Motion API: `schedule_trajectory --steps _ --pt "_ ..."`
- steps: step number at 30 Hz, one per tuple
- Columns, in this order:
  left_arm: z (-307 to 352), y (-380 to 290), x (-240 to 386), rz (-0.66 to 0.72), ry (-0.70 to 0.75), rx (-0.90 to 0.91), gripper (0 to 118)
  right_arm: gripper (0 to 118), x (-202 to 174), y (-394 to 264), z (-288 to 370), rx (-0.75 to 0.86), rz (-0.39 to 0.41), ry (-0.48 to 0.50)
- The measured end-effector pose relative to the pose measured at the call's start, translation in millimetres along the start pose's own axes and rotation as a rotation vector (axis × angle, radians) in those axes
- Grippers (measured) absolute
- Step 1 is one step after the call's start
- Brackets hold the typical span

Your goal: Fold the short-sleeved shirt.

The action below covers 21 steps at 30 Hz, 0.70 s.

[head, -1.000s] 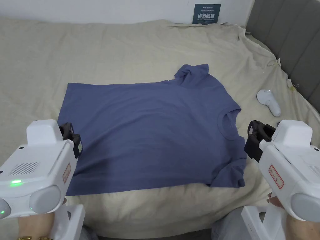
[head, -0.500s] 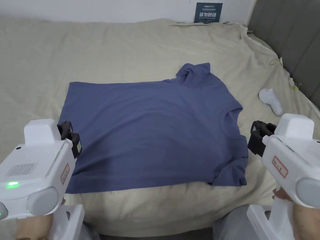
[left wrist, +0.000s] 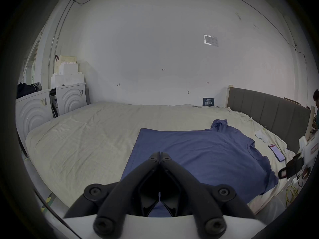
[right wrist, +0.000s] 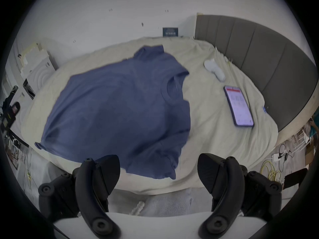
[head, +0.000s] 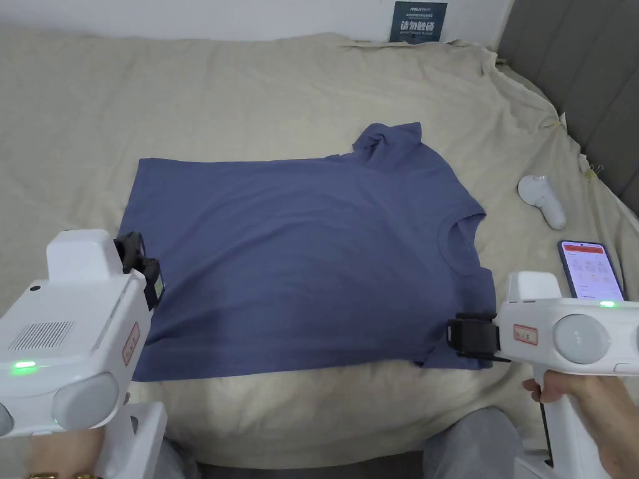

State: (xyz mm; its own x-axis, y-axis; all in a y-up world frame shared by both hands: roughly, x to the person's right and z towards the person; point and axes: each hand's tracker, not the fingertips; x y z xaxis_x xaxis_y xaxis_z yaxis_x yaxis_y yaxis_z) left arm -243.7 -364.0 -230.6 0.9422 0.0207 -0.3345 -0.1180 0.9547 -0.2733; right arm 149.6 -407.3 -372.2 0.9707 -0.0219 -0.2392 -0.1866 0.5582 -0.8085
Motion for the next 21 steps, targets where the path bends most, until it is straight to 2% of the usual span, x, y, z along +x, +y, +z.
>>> schedule_trajectory --steps 7,8,10,11,13,15,16,17,19,21 --pt "-0.5 -4.2 1.0 -0.006 0.001 -0.014 0 91 15.6 -19.9 -51.0 -0.047 -0.056 -0.032" --pt "-0.7 -4.9 0.1 -0.004 0.002 -0.017 0 80 16.6 -20.5 -53.0 -0.045 -0.057 -0.032" --pt "-1.7 -5.9 -1.8 0.002 0.007 -0.029 0 22 14.1 -22.1 -50.3 -0.023 -0.063 -0.014" --pt "-2.9 -6.1 -3.3 0.007 0.012 -0.042 0 9 9.3 -23.5 -46.1 -0.014 -0.06 -0.011" --pt "-5.1 -8.2 -8.0 0.019 0.019 -0.069 0 8 3.5 -22.7 -45.1 -0.003 -0.06 0.004" --pt "-6.0 -8.9 -13.0 0.04 0.019 -0.09 3 7 -5.4 -22.4 -39.1 0.013 -0.011 -0.012" --pt "-6.4 -8.8 -15.5 0.058 0.021 -0.108 10 6 -7.0 -21.9 -37.6 0.012 -0.01 -0.013" --pt "-7.1 -8.2 -18.2 0.07 0.015 -0.125 22 6 -6.7 -21.3 -36.5 0.011 -0.014 -0.01" --pt "-11.1 -6.1 -26.2 0.098 0.02 -0.189 73 6 -5.1 -19.9 -33.0 0.016 -0.03 0.002" --pt "-15.1 -4.4 -34.0 0.11 0.037 -0.239 110 6 -3.9 -18.4 -30.1 0.02 -0.044 0.01"
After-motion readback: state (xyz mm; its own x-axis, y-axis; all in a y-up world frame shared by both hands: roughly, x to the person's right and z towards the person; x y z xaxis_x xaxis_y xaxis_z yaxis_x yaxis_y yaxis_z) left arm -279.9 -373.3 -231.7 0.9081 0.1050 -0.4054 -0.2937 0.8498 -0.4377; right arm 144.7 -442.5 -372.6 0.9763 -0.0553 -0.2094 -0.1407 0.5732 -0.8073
